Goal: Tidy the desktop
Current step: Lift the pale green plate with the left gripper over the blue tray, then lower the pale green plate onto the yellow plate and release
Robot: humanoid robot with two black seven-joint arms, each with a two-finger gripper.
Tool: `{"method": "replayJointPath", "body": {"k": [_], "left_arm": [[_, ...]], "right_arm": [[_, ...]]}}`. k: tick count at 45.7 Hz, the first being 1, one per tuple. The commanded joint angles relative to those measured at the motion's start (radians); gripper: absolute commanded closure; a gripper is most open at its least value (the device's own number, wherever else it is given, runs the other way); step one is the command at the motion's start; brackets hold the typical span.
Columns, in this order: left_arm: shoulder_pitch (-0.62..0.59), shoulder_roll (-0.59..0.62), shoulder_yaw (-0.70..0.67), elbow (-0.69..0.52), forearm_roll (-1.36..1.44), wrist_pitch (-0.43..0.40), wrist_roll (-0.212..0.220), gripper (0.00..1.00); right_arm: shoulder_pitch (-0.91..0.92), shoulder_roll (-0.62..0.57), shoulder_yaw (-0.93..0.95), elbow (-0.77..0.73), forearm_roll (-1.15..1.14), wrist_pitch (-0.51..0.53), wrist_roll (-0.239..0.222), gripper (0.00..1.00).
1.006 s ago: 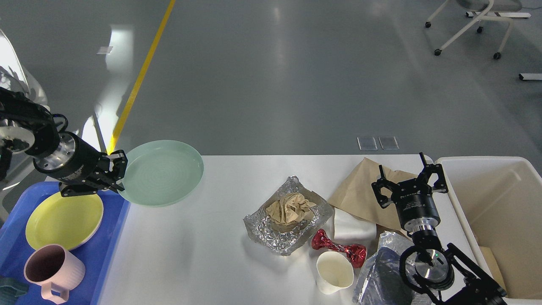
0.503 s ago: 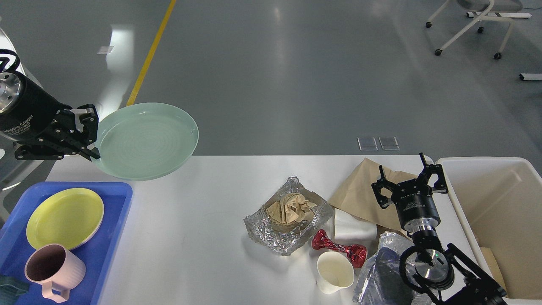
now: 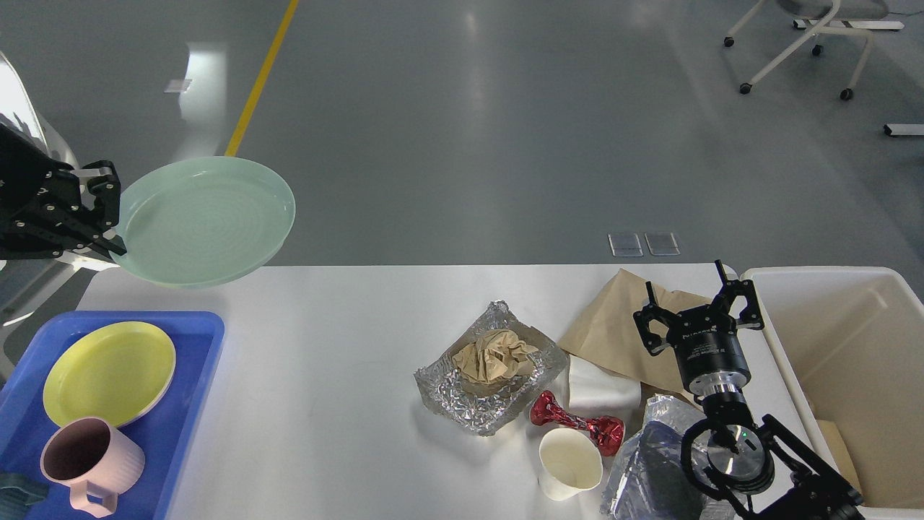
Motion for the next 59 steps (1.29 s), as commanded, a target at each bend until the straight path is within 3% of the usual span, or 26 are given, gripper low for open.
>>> {"method": "replayJointPath", "body": {"k": [1,8,21,28,37,45,59], "left_arm": [[0.081,0.094,-0.001,0.098,0.038,0.0,-0.001,1.0],[0.269,0.207,-0.051,0.283,0.043,0.0,-0.002,1.0],[0.662,0.283,-0.26,0.605,0.029,0.017,-0.002,1.0],[0.891,0.278,-0.416,0.717,0.029,0.029,0.012,1.0],[1.132,0.244,-0.594,0.814,0.031,0.123,0.025,1.0],[1.265,0.192,-0.671,0.899,0.034,0.204,0.025,1.0],[1.362,0.155,-0.73,0.938,0.035,0.209,0.025,1.0]], "right_arm": [[0.0,0.0,0.0,0.0,0.0,0.0,0.0,0.0],[0.0,0.0,0.0,0.0,0.0,0.0,0.0,0.0],[-0.002,0.0,0.0,0.0,0.0,0.0,0.0,0.0],[0.0,0.0,0.0,0.0,0.0,0.0,0.0,0.0],[-0.002,0.0,0.0,0.0,0.0,0.0,0.0,0.0],[0.0,0.0,0.0,0.0,0.0,0.0,0.0,0.0],[0.0,0.0,0.0,0.0,0.0,0.0,0.0,0.0]]}}
